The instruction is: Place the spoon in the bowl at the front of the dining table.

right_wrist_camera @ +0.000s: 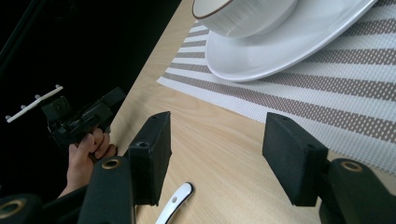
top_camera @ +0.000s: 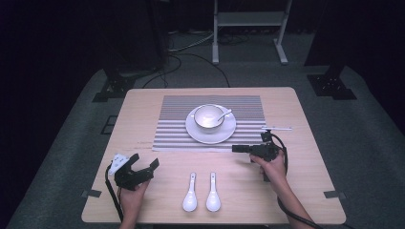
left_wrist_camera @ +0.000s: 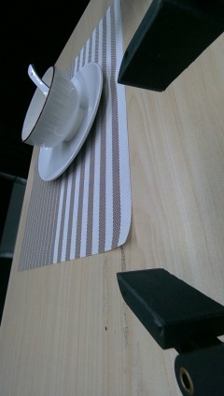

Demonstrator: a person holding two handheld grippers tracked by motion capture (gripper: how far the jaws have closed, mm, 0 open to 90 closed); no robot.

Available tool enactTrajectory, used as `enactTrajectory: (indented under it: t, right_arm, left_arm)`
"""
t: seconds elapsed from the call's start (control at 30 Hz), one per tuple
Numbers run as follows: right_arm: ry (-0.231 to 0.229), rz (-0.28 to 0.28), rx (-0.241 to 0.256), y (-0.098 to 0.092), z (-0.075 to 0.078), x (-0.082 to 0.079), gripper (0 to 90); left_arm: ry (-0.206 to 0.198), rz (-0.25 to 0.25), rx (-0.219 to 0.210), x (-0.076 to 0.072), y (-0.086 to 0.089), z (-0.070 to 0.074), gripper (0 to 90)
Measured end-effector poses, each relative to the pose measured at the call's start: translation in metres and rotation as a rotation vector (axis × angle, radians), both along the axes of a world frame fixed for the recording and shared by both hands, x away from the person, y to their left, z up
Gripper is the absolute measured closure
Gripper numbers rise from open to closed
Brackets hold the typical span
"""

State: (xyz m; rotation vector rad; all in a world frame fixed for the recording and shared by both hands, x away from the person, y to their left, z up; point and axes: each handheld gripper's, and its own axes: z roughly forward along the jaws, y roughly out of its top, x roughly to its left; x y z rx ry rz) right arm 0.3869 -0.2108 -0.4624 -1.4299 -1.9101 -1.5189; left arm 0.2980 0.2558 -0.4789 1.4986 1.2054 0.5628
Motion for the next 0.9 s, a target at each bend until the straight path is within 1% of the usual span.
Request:
enactTrajectory:
  t: [0.4, 0.83, 0.9]
  right_arm:
    - [0.01, 0.026, 0.002, 0.0, -0.009, -0.013, 40.7]
    - [-0.004, 0.036, 0.012, -0.004, -0.013, -0.026, 40.7]
    - [-0.009, 0.035, 0.002, -0.005, -0.014, -0.029, 40.3]
  left_arm:
    - [0.0, -0.001, 0.004, 0.0, 0.0, 0.0, 4.6]
    - [0.0, -0.001, 0.008, 0.0, 0.0, 0.0, 4.6]
    - [0.0, -0.001, 0.008, 0.0, 0.0, 0.0, 4.6]
